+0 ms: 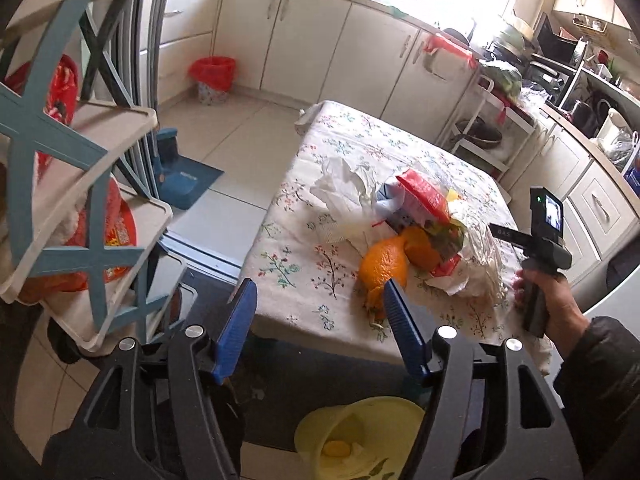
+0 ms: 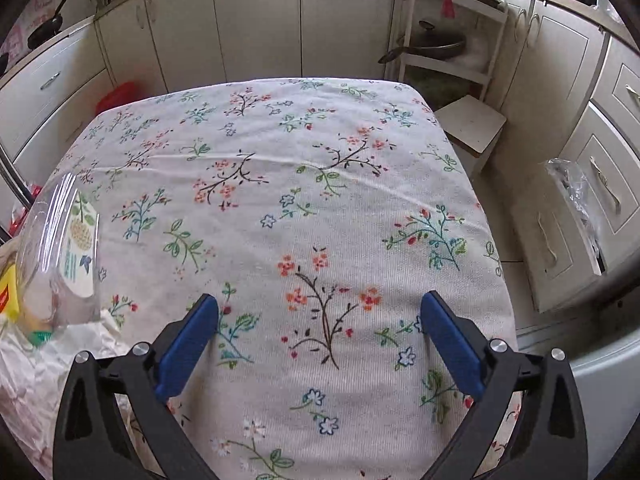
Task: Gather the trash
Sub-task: 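Move the left tool back over the table toward the large orange peel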
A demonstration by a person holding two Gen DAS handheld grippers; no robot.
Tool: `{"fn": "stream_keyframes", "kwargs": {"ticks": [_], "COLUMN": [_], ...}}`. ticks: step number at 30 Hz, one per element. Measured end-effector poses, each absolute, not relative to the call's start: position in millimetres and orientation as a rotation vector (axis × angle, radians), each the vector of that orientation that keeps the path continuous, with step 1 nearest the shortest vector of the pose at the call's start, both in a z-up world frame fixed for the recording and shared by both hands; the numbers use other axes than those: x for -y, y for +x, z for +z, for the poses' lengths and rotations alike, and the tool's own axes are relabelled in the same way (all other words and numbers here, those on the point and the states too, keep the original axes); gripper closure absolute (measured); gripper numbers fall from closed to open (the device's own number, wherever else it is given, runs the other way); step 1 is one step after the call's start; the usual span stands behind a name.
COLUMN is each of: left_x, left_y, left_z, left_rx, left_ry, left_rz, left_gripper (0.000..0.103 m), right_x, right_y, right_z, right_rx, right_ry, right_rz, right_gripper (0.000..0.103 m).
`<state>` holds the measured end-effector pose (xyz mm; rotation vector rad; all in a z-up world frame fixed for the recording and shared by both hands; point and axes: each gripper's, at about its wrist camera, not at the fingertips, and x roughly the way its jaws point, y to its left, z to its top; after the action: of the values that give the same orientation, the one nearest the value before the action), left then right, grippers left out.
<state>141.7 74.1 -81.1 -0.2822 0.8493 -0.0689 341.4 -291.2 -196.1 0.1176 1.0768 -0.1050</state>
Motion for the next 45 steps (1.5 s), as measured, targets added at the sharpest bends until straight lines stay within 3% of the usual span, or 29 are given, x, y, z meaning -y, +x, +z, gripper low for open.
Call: {"fn": "stream_keyframes", "kwargs": {"ticks": [9,45], "left_x": [-80.8,-58.0], "left_y": [133.9,120.1], "left_z": [-79.8,-82.2], "left_rx": [-0.829,-0.819], "left_ry": [-0.372,-0.348], "left_rz": [-0.114,-0.143], "left_gripper": [0.03,0.024], "right_x": [290.6,291.9], "right_y": [343.7,344.2], "right_z": [-196.5,-196.5], "right_rx": [-1.079,-1.079], "right_ry": [0.118,0.119], "right_rz": [-0.105,-0.105], "right_gripper": [0.007,0.007]}}
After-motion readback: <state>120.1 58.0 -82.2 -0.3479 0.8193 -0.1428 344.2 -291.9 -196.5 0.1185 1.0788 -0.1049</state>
